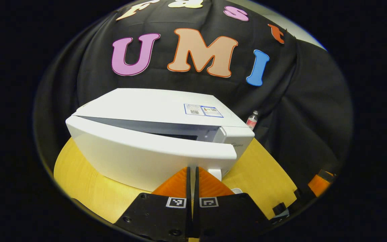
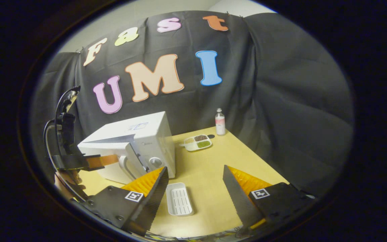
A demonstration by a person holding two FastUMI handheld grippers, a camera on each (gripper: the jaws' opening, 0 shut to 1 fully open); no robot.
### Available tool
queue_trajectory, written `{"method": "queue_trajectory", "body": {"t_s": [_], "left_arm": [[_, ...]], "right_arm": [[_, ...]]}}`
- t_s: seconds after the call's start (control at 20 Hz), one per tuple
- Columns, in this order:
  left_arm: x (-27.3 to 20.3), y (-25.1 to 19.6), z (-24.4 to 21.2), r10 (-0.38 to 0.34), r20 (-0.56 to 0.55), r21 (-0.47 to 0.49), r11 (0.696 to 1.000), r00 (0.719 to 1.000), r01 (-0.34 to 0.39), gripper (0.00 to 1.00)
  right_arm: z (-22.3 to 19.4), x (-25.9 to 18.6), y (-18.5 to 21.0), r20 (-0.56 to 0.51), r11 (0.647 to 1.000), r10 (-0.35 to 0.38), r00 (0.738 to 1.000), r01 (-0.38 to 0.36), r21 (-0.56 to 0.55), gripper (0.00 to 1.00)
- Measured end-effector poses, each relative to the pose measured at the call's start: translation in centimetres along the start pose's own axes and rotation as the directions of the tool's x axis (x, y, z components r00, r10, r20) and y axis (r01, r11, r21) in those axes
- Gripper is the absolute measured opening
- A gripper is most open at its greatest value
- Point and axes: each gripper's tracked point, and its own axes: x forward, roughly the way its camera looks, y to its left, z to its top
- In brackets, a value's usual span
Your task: Open the microwave oven with the left hand, put the food in, and close the microwave oven.
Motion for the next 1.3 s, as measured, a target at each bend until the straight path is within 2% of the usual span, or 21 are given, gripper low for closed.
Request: {"method": "queue_trajectory", "body": {"t_s": [0.05,0.1,0.55,0.65,0.7,0.75,1.05,1.15,1.3], "left_arm": [[0.2,0.4,0.2,0.017,-0.001,0.001,1.000,1.000,-0.017,0.00],[0.6,0.5,0.1,0.026,-0.005,0.000,1.000,1.000,-0.026,0.00],[2.8,0.4,1.5,0.055,0.027,0.009,0.998,0.998,-0.055,0.00],[2.9,0.4,1.3,0.060,0.029,-0.023,0.998,0.998,-0.059,0.00],[3.0,0.4,1.4,0.059,0.034,-0.040,0.998,0.998,-0.057,0.00],[3.2,0.5,1.4,0.058,0.039,-0.054,0.997,0.998,-0.056,0.00],[3.3,0.7,1.5,0.047,0.040,-0.108,0.993,0.998,-0.042,0.00],[4.0,1.2,1.9,0.073,0.047,-0.108,0.992,0.996,-0.067,0.00],[3.9,0.8,1.4,0.066,0.043,-0.120,0.991,0.997,-0.061,0.00]], "right_arm": [[0.0,0.1,0.0,0.000,1.000,-0.002,1.000,0.002,0.002,0.99],[0.0,0.2,0.1,0.000,1.000,-0.001,1.000,0.001,0.004,0.92],[-0.1,0.7,0.7,-0.005,0.999,0.010,1.000,-0.010,-0.038,0.92],[0.0,0.8,0.5,-0.001,0.999,0.004,1.000,-0.004,-0.049,0.92],[0.1,0.9,0.6,0.005,0.998,0.003,1.000,-0.003,-0.057,1.00],[0.3,0.9,0.7,0.009,0.998,0.004,1.000,-0.003,-0.067,0.92],[-0.4,1.2,1.4,-0.009,0.991,0.022,1.000,-0.023,-0.131,0.92],[-0.1,1.0,1.6,-0.003,0.991,0.024,1.000,-0.024,-0.135,0.92],[1.0,0.1,1.3,0.005,0.991,0.024,1.000,-0.023,-0.133,0.92]]}}
